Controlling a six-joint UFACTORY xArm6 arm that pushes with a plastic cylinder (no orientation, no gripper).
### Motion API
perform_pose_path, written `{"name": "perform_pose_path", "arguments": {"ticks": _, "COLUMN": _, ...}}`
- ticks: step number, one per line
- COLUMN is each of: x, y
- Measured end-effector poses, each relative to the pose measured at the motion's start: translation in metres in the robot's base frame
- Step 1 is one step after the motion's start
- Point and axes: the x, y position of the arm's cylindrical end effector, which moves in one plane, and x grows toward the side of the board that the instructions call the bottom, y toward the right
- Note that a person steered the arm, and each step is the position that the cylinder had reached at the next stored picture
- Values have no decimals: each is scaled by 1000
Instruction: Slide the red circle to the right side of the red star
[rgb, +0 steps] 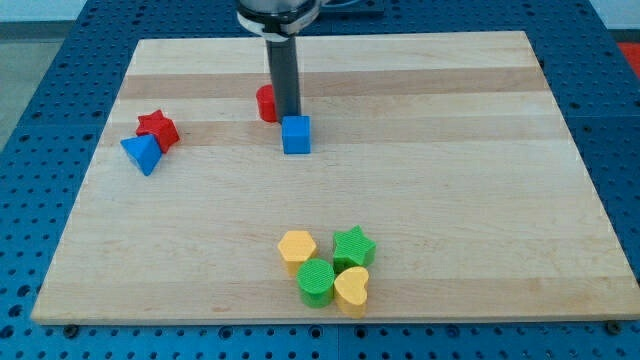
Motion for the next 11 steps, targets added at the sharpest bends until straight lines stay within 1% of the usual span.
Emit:
{"name": "perform_pose_path", "arguments": {"ticks": 1, "x": 7, "y": 0}}
{"name": "perform_pose_path", "arguments": {"ticks": 2, "x": 1, "y": 37}}
{"name": "perform_pose_path", "arguments": {"ticks": 3, "x": -24, "y": 37}}
{"name": "perform_pose_path", "arguments": {"ticks": 4, "x": -41, "y": 18}}
{"name": "perform_pose_path", "arguments": {"ticks": 5, "x": -40, "y": -6}}
{"name": "perform_pose_path", "arguments": {"ticks": 6, "x": -36, "y": -29}}
{"name": "perform_pose_path", "arguments": {"ticks": 9, "x": -2, "y": -99}}
{"name": "perform_pose_path", "arguments": {"ticks": 10, "x": 7, "y": -113}}
{"name": "perform_pose_path", "arguments": {"ticks": 11, "x": 12, "y": -96}}
